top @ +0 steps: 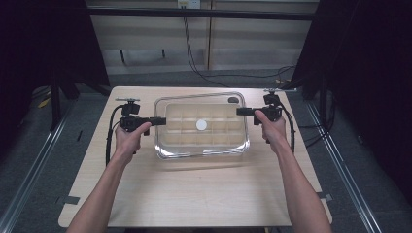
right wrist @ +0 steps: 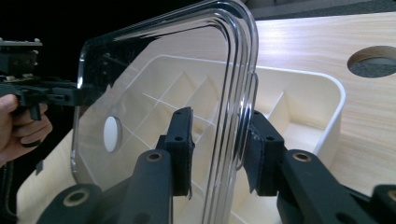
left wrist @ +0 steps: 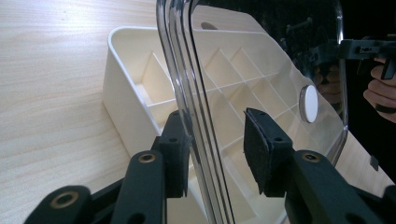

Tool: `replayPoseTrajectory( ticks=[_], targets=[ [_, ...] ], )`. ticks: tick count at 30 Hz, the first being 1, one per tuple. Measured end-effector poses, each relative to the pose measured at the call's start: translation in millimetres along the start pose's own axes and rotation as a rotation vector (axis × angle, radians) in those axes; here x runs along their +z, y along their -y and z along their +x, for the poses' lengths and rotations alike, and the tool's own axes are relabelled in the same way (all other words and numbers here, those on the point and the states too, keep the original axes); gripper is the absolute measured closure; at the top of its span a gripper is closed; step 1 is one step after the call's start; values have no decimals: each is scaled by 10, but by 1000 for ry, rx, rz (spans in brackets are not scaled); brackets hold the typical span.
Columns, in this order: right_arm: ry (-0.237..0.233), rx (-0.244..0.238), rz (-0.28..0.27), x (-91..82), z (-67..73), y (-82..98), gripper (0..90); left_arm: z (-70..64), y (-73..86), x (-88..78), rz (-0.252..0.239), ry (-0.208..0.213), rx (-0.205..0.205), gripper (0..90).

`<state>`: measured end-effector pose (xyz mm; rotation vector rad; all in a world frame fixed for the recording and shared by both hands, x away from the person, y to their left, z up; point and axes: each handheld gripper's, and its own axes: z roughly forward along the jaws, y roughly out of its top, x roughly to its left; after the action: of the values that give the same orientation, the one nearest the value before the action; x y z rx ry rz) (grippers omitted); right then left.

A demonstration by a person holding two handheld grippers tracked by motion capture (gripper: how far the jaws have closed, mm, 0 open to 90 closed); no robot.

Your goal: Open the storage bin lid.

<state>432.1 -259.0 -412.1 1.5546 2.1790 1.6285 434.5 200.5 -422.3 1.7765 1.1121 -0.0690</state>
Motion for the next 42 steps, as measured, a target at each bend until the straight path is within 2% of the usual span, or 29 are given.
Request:
replayPoseTrajectory(
  ticks=[5,7,10,11,12,16,25,42],
  targets=[
    [-17,-1,-9,-59,60,15,684,-51,-6,-41,-5,-7,10,625],
    [-27,-9,-18,-82,80,14,694,-60,-7,-51,-7,-5,4,631],
    [-42,-4,-38,-126,136,3,715,-72,-5,-97,-6,-8,20,634],
    [-48,-5,-45,-133,145,2,721,-82,-1,-101,-16,-8,9,635],
    [-55,-3,-52,-147,164,3,725,-75,-3,-111,-10,-9,20,635],
    [-42,-17,-43,-164,222,10,727,-100,8,-140,-7,-23,34,639],
    [-30,-32,-34,-201,273,74,725,-124,47,-175,-7,-11,41,650],
    [-46,-13,-46,-389,429,197,729,-300,93,-339,-16,4,79,658]
  ],
)
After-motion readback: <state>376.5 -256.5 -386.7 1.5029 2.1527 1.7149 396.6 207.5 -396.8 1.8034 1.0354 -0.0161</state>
